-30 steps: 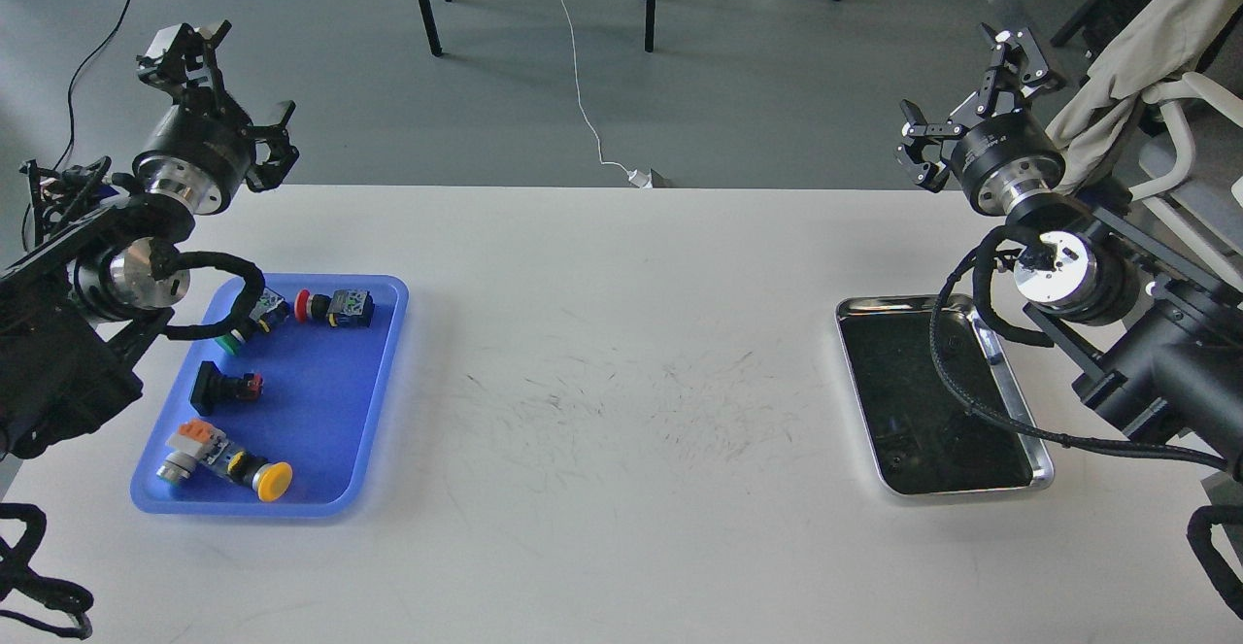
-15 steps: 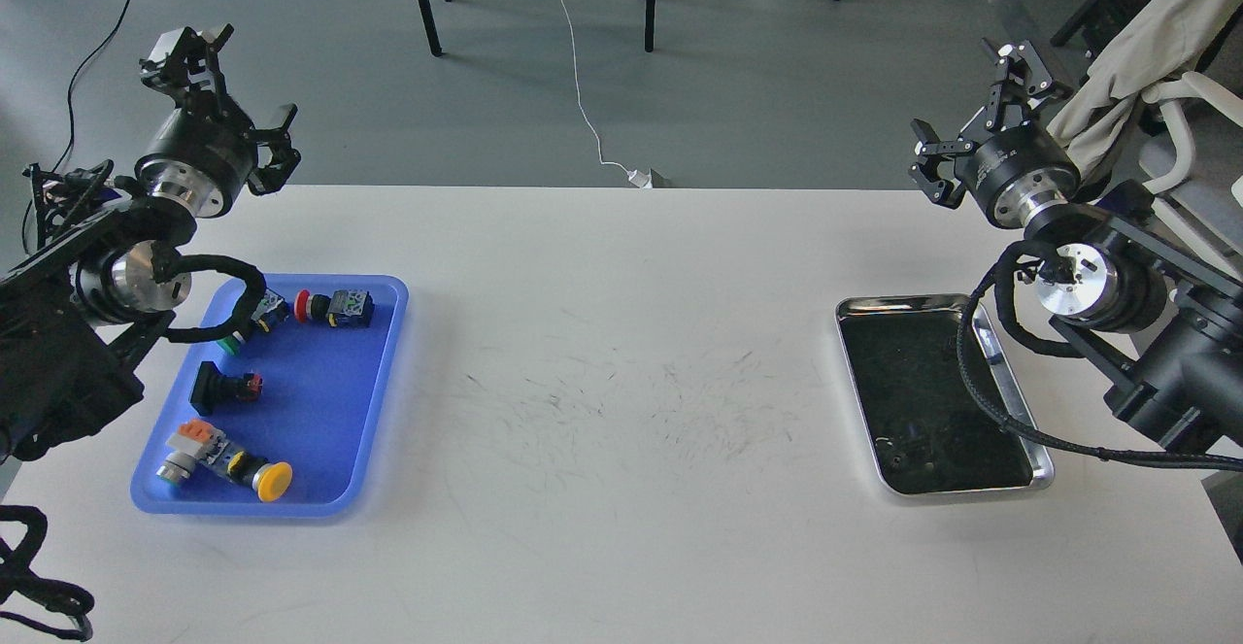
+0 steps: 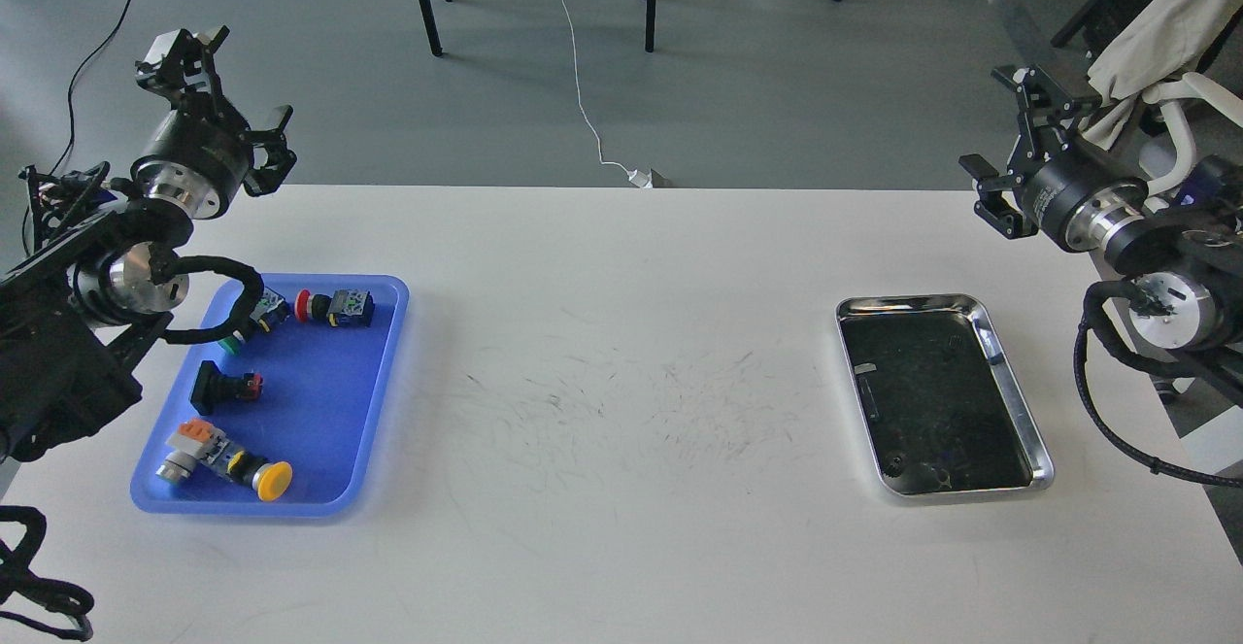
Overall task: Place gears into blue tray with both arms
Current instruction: 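Swing the right gripper over the metal tray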
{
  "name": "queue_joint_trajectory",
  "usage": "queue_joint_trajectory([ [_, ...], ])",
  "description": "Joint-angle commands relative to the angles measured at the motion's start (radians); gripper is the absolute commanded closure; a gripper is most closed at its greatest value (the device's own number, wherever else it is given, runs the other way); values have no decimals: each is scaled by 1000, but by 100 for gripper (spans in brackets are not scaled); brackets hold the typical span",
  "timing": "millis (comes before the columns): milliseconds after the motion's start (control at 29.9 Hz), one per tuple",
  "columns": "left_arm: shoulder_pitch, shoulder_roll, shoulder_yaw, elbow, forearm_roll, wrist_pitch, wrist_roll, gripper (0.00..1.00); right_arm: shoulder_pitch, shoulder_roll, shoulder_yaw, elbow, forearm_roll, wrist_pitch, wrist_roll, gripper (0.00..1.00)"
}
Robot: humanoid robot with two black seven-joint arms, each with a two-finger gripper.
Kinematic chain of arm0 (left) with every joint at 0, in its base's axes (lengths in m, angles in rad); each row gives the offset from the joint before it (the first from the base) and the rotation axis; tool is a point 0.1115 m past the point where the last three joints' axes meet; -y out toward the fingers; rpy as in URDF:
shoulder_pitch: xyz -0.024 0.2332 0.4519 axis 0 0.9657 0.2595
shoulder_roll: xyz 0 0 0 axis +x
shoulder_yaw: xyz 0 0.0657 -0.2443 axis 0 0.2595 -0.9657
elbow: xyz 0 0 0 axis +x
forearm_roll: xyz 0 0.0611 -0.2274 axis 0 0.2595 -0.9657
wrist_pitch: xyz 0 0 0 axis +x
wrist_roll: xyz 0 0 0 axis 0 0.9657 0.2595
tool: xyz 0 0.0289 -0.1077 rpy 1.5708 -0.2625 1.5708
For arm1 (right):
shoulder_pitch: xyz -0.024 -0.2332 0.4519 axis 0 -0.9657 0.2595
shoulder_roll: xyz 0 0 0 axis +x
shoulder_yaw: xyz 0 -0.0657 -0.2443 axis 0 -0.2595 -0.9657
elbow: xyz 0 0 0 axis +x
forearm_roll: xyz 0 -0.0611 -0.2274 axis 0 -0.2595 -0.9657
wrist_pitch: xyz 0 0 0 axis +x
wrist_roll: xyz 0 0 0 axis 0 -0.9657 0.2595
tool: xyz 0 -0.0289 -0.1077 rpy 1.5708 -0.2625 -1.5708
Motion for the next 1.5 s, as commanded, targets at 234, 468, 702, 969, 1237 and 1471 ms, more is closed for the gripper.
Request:
queue_joint_trajectory([
  [234,0,-6,0,4,2,-4,-1,2,72,-32,-107,35,-21,3,-2,0],
  [468,5,-6,0,4,0,-6,-1,2,139,-97,-219,69,-167,61,-1,0],
  [702,6,-6,0,6,0,-7,-1,2,268,-135,-377,101,-299,89,-1,0],
  [969,3,0,0,6,0,-15,-1,2,352,-158,-486,110,-639,90,-8,1],
  [1237,6,1,0,7,0,-21,-1,2,407,-196,-489,111,-879,251,6,1],
  [1471,6,1,0,7,-1,-27,-1,2,420,-190,-493,109,-1233,308,93,1],
])
